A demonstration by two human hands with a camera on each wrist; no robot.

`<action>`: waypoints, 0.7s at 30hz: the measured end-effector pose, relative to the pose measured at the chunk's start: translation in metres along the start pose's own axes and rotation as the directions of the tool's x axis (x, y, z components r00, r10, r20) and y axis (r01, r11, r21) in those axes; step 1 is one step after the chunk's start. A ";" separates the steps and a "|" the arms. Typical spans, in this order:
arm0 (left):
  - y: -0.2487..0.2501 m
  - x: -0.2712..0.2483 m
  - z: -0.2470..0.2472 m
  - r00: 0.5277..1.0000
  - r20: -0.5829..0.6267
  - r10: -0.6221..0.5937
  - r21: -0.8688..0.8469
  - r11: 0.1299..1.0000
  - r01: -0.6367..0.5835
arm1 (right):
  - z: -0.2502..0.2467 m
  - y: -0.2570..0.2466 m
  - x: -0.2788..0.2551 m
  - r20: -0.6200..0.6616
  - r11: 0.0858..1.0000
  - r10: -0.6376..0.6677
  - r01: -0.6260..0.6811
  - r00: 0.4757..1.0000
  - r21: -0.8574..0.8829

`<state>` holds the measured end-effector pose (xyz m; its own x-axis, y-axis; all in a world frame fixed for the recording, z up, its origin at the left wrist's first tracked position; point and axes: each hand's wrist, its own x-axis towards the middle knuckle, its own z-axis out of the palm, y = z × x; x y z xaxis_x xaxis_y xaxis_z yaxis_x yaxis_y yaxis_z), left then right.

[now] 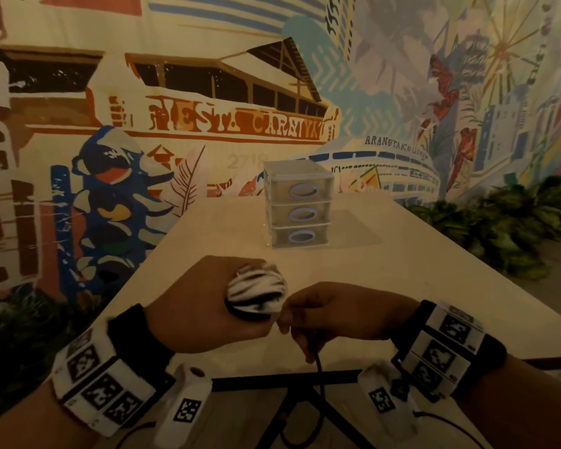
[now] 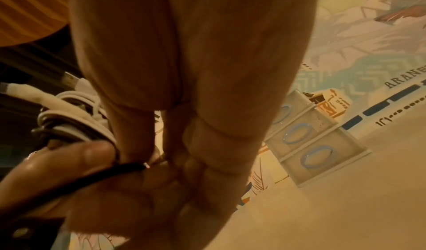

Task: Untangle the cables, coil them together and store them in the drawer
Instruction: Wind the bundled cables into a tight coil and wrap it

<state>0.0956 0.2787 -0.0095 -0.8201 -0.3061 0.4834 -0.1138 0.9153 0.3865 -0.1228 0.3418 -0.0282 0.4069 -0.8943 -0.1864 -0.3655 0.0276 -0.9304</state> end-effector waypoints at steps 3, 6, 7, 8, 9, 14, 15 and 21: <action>-0.014 -0.003 0.005 0.999 0.042 0.033 0.288 0.957 -0.044 | 0.002 0.002 0.002 -0.037 0.998 0.045 -0.043 0.998 0.056; -0.019 -0.008 0.013 0.995 0.093 0.038 0.435 0.897 -0.075 | -0.001 0.004 0.005 -0.091 0.971 0.102 -0.079 0.991 0.227; -0.019 -0.008 0.016 0.995 0.085 0.043 0.537 0.839 -0.082 | -0.002 0.003 0.006 -0.079 0.956 0.111 -0.085 0.991 0.280; -0.019 -0.007 0.019 0.997 0.062 0.050 0.598 0.797 -0.077 | -0.003 0.001 0.007 -0.066 0.954 0.111 -0.088 0.992 0.288; -0.017 -0.007 0.021 0.999 0.042 0.032 0.619 0.784 -0.051 | -0.004 0.000 0.008 -0.067 0.965 0.110 -0.090 0.992 0.248; -0.014 -0.004 0.024 1.000 -0.002 -0.021 0.667 0.745 0.017 | 0.002 -0.008 0.009 -0.169 0.991 0.043 -0.064 0.985 -0.118; -0.013 -0.004 0.025 0.999 0.014 -0.042 0.678 0.735 0.021 | 0.002 -0.010 0.008 -0.174 0.986 0.048 -0.074 0.984 -0.147; 0.004 0.007 0.028 0.959 0.118 -0.257 0.754 0.652 0.082 | -0.002 -0.024 0.009 -0.131 0.791 0.058 -0.125 0.990 -0.599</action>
<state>0.0737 0.2870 -0.0264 -0.8237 -0.4978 0.2714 -0.5639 0.7691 -0.3009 -0.1118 0.3321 -0.0071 0.2720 -0.9420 -0.1966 -0.8413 -0.1336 -0.5239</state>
